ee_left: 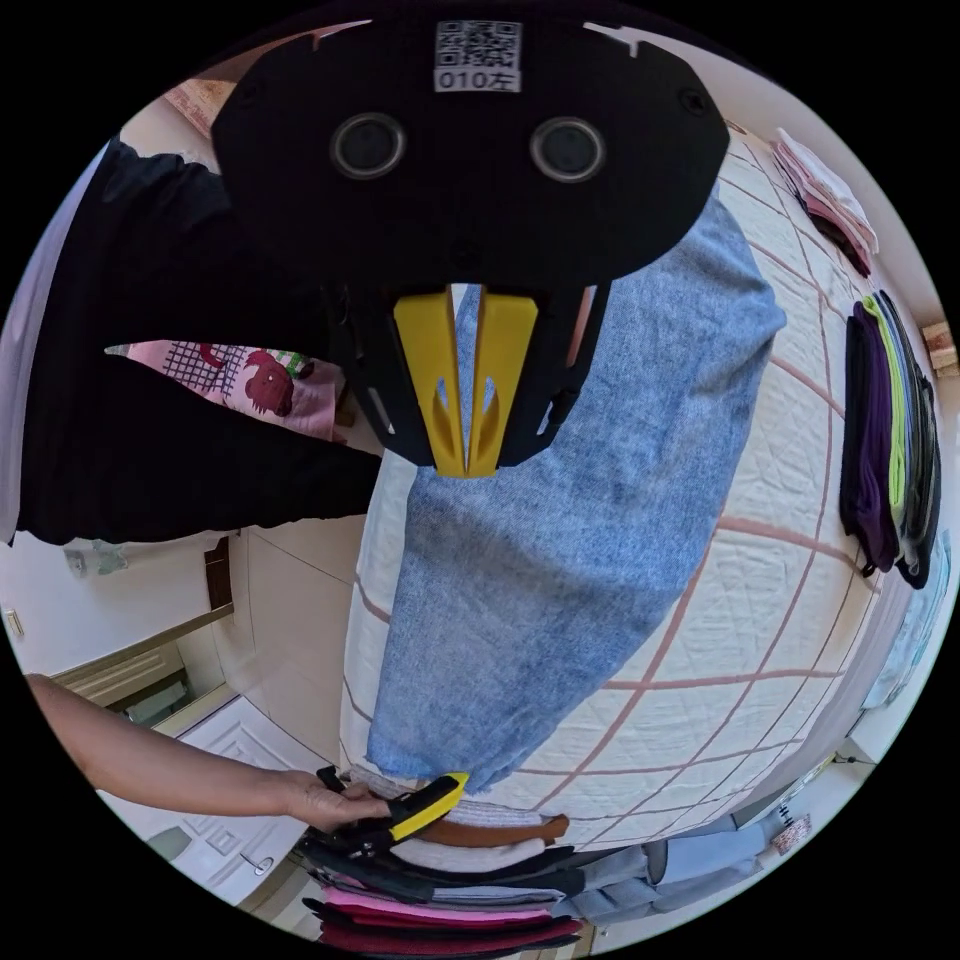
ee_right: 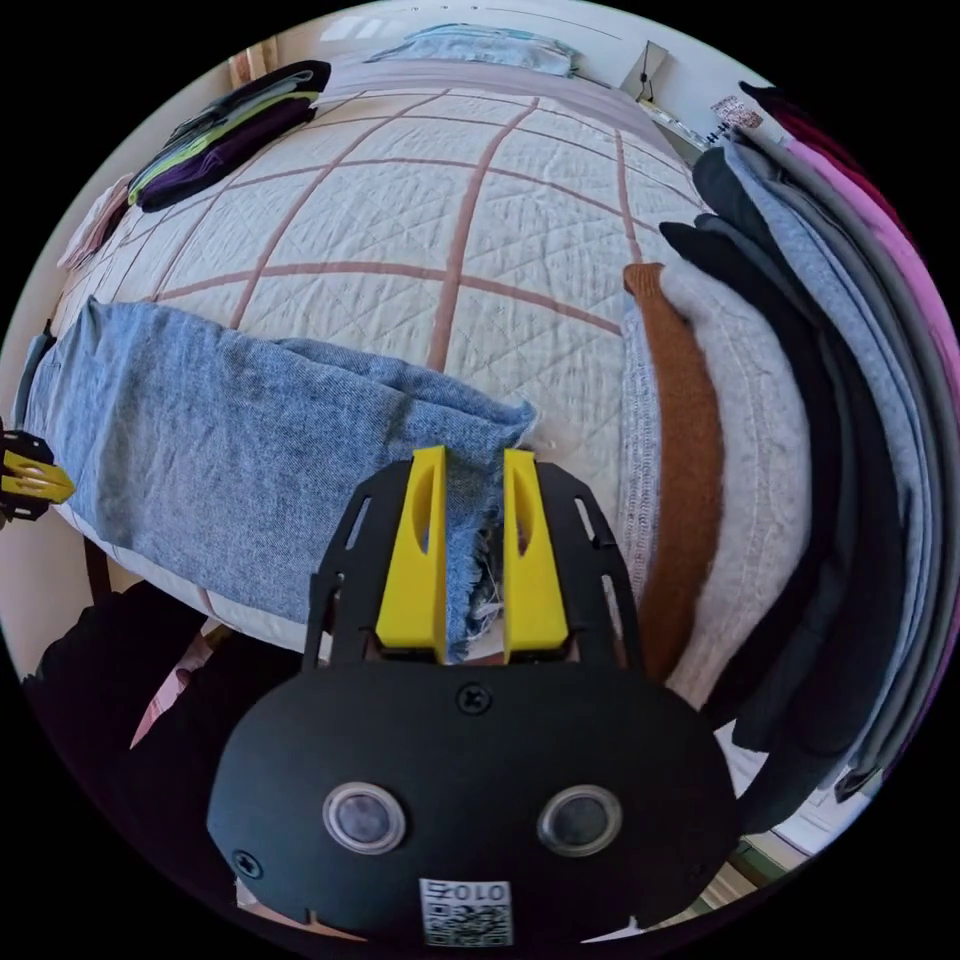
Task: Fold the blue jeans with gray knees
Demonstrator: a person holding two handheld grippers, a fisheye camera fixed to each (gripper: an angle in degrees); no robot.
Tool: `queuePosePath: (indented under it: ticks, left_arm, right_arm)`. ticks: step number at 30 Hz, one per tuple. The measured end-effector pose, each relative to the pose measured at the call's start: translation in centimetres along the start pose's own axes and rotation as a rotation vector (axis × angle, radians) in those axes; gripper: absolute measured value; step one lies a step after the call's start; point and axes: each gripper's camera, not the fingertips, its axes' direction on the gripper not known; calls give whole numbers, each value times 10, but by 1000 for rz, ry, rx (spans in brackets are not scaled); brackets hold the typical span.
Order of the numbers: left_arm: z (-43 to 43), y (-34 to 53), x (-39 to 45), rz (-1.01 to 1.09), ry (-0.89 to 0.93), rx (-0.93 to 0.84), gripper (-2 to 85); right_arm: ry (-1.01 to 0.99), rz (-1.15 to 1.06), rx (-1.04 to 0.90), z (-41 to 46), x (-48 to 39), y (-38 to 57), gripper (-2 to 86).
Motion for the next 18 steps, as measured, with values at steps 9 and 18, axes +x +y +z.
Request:
queuePosePath:
  ticks: [9,18]
  left_arm:
    - [48,-48,21,3,-40,-168,-2]
    - [15,-30,1,-188,0,30,-2]
  right_arm:
    - [97,-132,-26,15,21,21,34]
    - [-4,336,329,-30,66,141,84]
